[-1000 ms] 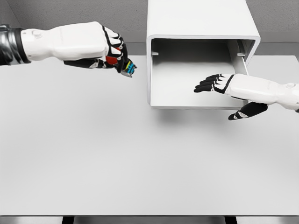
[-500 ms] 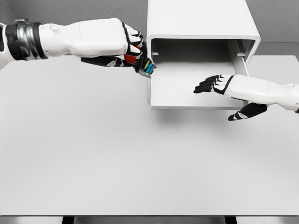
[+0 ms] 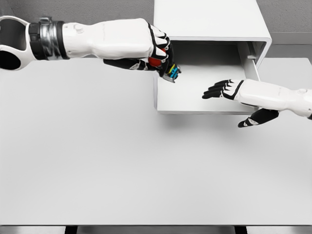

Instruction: Slide open multi-storey tabletop storage cabinets and put open load switch and slide close multi-storey tabletop storage cabinets

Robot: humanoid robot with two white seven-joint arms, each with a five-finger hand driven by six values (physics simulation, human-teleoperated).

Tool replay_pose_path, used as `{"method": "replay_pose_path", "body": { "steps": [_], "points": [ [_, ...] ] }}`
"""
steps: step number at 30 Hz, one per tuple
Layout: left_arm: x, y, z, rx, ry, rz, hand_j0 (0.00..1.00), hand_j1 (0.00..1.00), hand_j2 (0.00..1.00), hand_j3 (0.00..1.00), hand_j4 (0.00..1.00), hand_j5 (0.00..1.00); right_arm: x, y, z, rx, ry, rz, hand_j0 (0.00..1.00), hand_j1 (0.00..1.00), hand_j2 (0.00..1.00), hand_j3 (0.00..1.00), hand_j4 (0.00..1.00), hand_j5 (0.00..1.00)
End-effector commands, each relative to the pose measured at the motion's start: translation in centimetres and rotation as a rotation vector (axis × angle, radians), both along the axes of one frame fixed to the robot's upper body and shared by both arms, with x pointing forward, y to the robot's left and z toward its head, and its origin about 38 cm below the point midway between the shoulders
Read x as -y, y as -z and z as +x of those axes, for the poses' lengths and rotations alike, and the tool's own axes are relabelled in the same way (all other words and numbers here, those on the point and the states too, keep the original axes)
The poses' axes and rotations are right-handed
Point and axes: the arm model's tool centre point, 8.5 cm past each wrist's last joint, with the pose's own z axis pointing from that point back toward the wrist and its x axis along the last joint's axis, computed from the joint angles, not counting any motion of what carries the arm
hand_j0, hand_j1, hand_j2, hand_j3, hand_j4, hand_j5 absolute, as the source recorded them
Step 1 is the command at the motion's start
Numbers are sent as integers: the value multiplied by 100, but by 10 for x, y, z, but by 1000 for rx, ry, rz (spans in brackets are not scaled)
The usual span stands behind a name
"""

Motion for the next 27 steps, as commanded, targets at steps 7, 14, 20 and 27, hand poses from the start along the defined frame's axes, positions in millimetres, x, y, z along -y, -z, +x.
{"method": "replay_pose_path", "body": {
  "steps": [7,14,20,27],
  "points": [
    [32,8,16,-7,20,18,38,38,38,38,38,38,2,0,-1,-6,7,2,100,100,100,100,100,100],
    [36,14,28,-5,-1,38,38,38,38,38,38,38,2,1,-1,-6,6,0,100,100,100,100,100,100],
    [40,21,34,-11,-10,57,39,39,39,39,39,39,3,1,-1,-8,8,0,100,100,100,100,100,100],
    [46,20,36,-8,-7,56,39,39,39,39,39,39,2,0,-1,-5,8,1,100,100,100,100,100,100]
  ]
}}
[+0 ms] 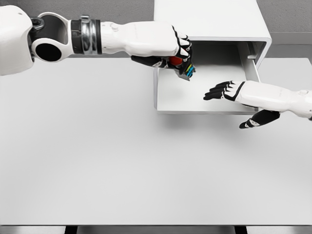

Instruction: Slide open multi-storey tabletop storage cabinets and put open load switch and slide close multi-storey tabletop storage cabinets

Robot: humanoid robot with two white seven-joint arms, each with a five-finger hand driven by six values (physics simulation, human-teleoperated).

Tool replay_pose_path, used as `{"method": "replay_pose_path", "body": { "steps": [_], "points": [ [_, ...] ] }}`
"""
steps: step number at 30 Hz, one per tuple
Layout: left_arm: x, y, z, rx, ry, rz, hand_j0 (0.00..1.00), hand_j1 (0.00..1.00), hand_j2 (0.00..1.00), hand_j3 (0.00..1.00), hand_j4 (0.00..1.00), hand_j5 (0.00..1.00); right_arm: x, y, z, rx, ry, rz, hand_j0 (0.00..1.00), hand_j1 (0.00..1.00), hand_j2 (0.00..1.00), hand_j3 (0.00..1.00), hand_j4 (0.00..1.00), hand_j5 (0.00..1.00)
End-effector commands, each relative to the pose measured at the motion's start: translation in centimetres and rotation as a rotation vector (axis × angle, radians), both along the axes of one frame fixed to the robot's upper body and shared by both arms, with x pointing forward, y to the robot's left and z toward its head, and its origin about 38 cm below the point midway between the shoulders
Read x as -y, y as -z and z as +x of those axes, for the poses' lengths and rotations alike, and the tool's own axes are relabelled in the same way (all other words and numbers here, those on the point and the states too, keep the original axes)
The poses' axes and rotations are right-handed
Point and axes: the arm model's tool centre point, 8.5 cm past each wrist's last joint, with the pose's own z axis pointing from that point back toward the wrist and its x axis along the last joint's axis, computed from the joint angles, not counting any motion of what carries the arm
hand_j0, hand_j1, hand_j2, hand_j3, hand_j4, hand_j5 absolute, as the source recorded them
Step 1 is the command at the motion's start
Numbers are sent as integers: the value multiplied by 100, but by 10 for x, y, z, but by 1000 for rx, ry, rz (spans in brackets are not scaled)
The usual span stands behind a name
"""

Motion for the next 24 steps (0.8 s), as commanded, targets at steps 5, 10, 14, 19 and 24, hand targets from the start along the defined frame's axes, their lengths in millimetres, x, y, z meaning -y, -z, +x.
{"method": "replay_pose_path", "body": {
  "steps": [5,10,14,19,24],
  "points": [
    [5,-1,0,-4,6,-6,39,39,39,39,39,39,4,1,-1,-9,11,1,100,100,100,100,100,100],
    [6,-1,3,-2,0,-4,39,39,39,39,39,39,7,1,-2,-8,19,0,100,100,100,100,100,100],
    [7,-1,3,-1,2,-5,41,41,41,41,41,41,8,1,-2,-7,22,-2,100,100,100,100,100,100],
    [9,-1,6,1,-2,-3,47,47,47,47,47,47,8,2,-3,-10,20,-2,100,100,100,100,100,100],
    [9,-2,7,15,-4,2,72,72,72,72,72,72,8,2,-3,-10,20,-2,100,100,100,100,100,100]
  ]
}}
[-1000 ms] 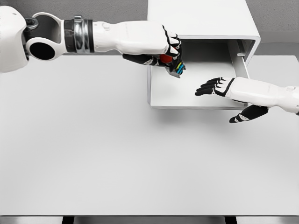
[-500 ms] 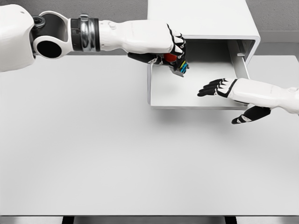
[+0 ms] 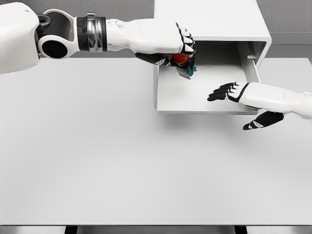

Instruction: Slide open multi-storey tabletop storage cabinets and put open load switch and slide close multi-storey tabletop storage cabinets

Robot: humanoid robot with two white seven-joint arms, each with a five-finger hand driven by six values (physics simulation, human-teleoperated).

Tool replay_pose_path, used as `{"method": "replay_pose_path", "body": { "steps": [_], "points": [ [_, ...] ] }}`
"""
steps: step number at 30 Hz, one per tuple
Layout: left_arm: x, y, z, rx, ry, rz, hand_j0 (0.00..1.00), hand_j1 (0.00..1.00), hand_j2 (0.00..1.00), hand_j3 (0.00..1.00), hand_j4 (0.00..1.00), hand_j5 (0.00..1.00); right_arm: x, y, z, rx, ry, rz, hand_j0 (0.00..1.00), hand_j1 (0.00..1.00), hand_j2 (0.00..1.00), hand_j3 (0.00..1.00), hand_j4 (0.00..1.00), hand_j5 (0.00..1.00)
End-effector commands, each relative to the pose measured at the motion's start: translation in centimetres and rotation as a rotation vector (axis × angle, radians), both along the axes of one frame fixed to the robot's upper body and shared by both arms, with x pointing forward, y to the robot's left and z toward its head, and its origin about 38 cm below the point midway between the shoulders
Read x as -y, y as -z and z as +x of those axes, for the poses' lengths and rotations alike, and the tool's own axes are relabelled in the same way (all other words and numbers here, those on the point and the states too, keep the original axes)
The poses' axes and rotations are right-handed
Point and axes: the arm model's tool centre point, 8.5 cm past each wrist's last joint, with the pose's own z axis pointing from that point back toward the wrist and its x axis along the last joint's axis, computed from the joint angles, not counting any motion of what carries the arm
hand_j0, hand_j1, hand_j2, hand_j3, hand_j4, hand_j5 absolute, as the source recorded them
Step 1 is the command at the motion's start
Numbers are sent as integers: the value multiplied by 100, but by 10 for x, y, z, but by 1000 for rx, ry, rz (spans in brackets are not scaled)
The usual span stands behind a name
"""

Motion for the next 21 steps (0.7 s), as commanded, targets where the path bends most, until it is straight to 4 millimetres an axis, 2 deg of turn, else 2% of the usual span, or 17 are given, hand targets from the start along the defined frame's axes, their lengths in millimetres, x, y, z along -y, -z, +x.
{"method": "replay_pose_path", "body": {
  "steps": [1,8,15,21],
  "points": [
    [2,-2,0,1,4,-6,81,81,81,81,81,81,0,-1,1,-1,4,6,100,100,100,100,100,100],
    [9,5,-3,-23,17,-25,99,99,99,99,99,99,2,1,-1,-7,8,4,100,100,100,100,100,100],
    [9,13,-5,-41,21,-25,100,100,100,100,100,100,2,4,-2,-13,7,1,100,100,100,100,100,100],
    [7,21,-16,-63,47,-19,100,100,100,100,100,100,3,7,-3,-23,7,-2,100,100,100,100,100,100]
  ]
}}
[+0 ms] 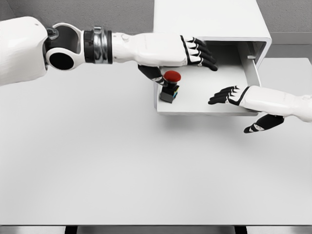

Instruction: Slide open multi-storey tabletop storage cabinets and put open load switch and slide close multi-storey tabletop storage cabinets

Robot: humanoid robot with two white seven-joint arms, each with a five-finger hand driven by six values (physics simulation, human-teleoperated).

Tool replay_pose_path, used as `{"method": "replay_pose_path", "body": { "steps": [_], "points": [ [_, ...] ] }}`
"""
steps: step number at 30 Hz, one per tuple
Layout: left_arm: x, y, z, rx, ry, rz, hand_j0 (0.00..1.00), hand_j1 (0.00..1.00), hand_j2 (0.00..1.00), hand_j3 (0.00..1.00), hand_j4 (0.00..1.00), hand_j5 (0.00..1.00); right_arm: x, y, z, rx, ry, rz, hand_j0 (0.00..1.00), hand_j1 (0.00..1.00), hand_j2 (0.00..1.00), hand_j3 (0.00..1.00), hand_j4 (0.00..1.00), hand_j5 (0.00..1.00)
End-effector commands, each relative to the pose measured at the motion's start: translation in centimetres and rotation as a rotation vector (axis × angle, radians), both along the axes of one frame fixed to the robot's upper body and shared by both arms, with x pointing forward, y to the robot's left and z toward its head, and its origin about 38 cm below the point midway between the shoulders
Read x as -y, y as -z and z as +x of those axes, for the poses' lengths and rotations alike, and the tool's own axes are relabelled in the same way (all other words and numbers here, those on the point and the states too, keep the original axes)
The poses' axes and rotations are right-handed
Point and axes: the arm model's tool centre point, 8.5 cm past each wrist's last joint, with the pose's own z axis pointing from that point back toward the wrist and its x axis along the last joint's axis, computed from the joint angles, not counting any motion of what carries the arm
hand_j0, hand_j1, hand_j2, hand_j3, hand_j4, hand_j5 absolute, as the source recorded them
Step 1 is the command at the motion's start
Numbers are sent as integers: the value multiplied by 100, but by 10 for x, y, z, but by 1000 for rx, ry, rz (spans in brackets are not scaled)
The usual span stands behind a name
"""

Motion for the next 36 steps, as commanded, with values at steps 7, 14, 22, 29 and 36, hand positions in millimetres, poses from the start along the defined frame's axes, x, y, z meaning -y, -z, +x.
{"method": "replay_pose_path", "body": {
  "steps": [7,14,22,29,36],
  "points": [
    [-18,-8,-12,-3,3,-21,100,100,100,100,100,100,0,0,0,-5,3,6,100,100,100,100,100,100],
    [-29,-18,-18,6,0,-47,100,100,100,100,100,100,11,-6,-1,11,33,5,100,100,100,100,100,100],
    [-55,-27,-32,14,-15,-64,100,100,100,100,100,100,-1,-10,5,22,9,24,100,100,100,100,100,100],
    [-120,-23,-42,6,-135,-56,100,100,100,100,100,100,-10,-19,14,42,-11,28,100,100,100,100,100,100],
    [-228,34,-65,-90,-388,-3,100,100,100,100,100,100,-18,-14,20,36,-20,32,100,100,100,100,100,100]
  ]
}}
